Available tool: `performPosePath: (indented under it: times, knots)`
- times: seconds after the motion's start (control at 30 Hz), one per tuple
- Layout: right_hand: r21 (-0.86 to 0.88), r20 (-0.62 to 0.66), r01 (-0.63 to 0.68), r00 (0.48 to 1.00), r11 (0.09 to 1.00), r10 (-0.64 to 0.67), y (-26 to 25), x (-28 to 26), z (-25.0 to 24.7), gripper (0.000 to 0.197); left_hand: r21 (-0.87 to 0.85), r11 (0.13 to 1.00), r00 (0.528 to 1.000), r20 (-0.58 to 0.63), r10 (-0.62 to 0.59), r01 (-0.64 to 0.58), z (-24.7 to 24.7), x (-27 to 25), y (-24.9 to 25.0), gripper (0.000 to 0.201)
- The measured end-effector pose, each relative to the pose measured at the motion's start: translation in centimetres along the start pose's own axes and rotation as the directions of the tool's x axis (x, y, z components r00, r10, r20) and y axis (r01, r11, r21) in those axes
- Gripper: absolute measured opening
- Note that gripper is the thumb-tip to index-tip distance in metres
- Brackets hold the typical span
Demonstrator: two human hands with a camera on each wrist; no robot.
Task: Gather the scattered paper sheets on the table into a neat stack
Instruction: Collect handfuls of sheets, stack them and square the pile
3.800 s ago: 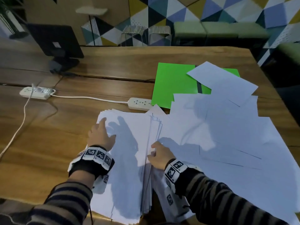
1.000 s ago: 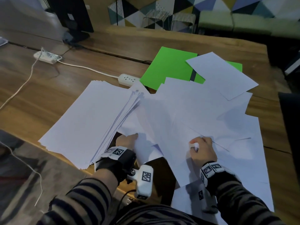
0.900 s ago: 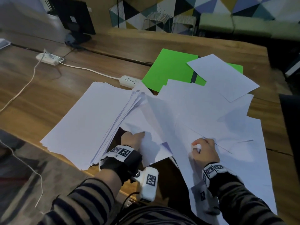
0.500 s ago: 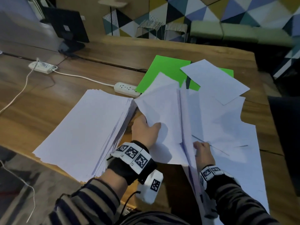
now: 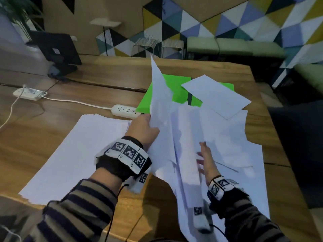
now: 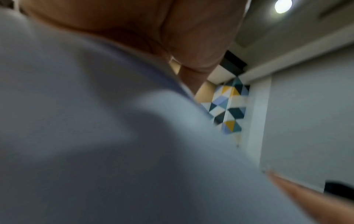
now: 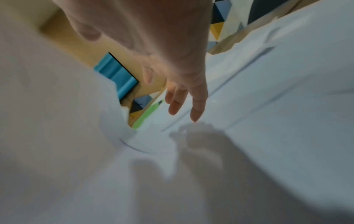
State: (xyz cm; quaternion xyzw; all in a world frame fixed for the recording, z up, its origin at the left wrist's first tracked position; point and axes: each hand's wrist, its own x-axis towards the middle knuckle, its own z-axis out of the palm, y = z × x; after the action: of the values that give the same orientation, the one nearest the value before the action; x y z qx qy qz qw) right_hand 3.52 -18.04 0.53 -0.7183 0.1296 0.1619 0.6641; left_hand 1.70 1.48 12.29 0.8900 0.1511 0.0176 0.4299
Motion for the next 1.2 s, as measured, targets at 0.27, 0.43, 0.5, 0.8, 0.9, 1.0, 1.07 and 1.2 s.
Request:
performPosePath:
  times: [0.27, 0.43, 0.5, 0.8, 0.9, 1.0, 1.07, 1.2]
  knots:
    - [-0.843, 0.423, 0.319, 0.890, 0.433, 0.167, 2.8, -2.4, 3.0, 0.092, 0.382, 0.920, 0.995, -0.079, -0.062, 0.088, -2.2, 0.4, -1.3, 0.028]
    - [-0.913, 0.392, 0.358, 0.902, 0.196, 0.181, 4.8, -2.4, 2.6, 0.091, 0.310, 0.950, 0.987, -0.158, 0.017, 0.033, -5.0, 1.3, -0.1, 0.025]
    - [-0.923, 0.381, 0.361, 0.905, 0.132, 0.190, 4.9, -2.3, 2.3, 0.095, 0.279, 0.960, 0.981, -0.184, 0.066, -0.012, -5.8, 1.4, 0.4, 0.016]
    - [-0.937, 0.350, 0.339, 0.913, 0.086, 0.212, 4.5, -2.9, 2.2, 0.091, 0.137, 0.979, 0.935, -0.303, 0.186, -0.151, -10.0, 2.7, 1.3, 0.028]
    - [-0.940, 0.342, 0.336, 0.914, 0.066, 0.219, 4.3, -3.0, 2.3, 0.090, 0.044, 0.967, 0.892, -0.377, 0.249, -0.251, -11.6, 3.0, 2.3, 0.027]
    - [-0.941, 0.338, 0.333, 0.913, 0.061, 0.230, 4.1, -3.1, 2.4, 0.091, -0.105, 0.916, 0.869, -0.372, 0.325, -0.387, -12.5, 3.0, 3.8, 0.031]
    - [-0.941, 0.337, 0.330, 0.906, 0.070, 0.255, 3.8, -3.0, 2.4, 0.092, -0.251, 0.852, 0.863, -0.351, 0.363, -0.460, -12.8, 2.6, 5.1, 0.033]
    - [-0.935, 0.354, 0.342, 0.893, 0.093, 0.279, 3.5, -2.7, 2.4, 0.093, -0.480, 0.716, 0.860, -0.337, 0.384, -0.507, -13.0, 2.3, 7.8, 0.034]
